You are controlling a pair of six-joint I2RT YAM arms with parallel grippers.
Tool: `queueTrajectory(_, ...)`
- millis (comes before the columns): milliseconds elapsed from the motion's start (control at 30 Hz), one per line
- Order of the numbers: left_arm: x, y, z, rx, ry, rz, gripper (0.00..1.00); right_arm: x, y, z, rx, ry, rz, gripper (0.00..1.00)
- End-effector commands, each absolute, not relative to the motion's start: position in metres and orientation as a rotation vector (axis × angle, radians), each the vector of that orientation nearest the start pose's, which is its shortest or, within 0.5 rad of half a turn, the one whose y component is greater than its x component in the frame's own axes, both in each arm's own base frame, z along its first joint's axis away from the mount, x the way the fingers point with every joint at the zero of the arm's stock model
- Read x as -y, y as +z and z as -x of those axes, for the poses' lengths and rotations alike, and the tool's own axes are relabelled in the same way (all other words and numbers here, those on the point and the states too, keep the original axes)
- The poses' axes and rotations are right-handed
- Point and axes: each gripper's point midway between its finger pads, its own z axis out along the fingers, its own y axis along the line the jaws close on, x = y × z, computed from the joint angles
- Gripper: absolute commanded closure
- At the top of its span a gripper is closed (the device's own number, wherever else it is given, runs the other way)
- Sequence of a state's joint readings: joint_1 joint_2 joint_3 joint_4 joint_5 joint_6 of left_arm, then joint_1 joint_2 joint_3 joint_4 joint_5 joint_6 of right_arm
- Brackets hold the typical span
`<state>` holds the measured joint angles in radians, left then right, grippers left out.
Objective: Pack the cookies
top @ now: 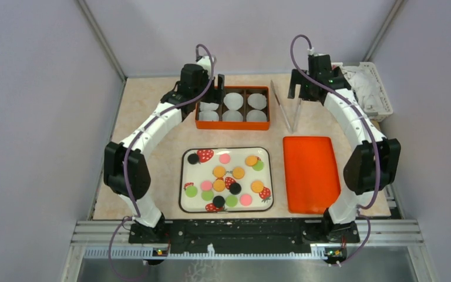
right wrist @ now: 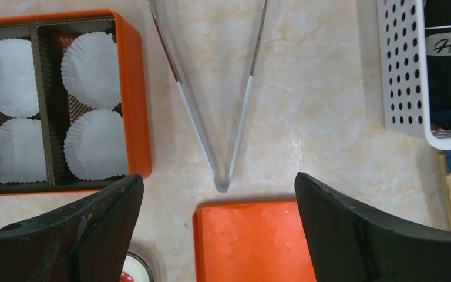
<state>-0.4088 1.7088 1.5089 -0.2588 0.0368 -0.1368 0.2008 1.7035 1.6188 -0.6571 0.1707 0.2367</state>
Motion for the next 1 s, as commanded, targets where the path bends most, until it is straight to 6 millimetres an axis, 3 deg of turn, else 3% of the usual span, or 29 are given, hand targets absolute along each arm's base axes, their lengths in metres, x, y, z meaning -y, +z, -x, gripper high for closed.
queueTrajectory(0, 0.206, 0.243, -0.478, -2.015, -0.313, -0.272, 0.17, -0.084, 0.189, -0.455, -2.362, 0.06, -0.104, 0.01)
queueTrajectory(200, 0.208, 0.23, -0.48, -2.041, -0.313, -0.277, 0.17, -0.1, 0.134, -0.448, -2.486, 0.145, -0.096, 0.01)
queueTrajectory(400, 0.211, 0.219, -0.484, -2.062, -0.321, -0.28, 0.17, -0.099, 0.091, -0.451, -2.573, 0.099, -0.102, 0.01)
queueTrajectory(567, 0.21, 0.211, -0.485, -2.075, -0.318, -0.277, 0.18, -0.1, 0.07, -0.463, -2.609, 0.076, -0.104, 0.01)
queueTrajectory(967, 0.209, 0.209, -0.486, -2.08, -0.315, -0.276, 0.18, -0.089, 0.046, -0.513, -2.623, -0.051, -0.138, 0.01)
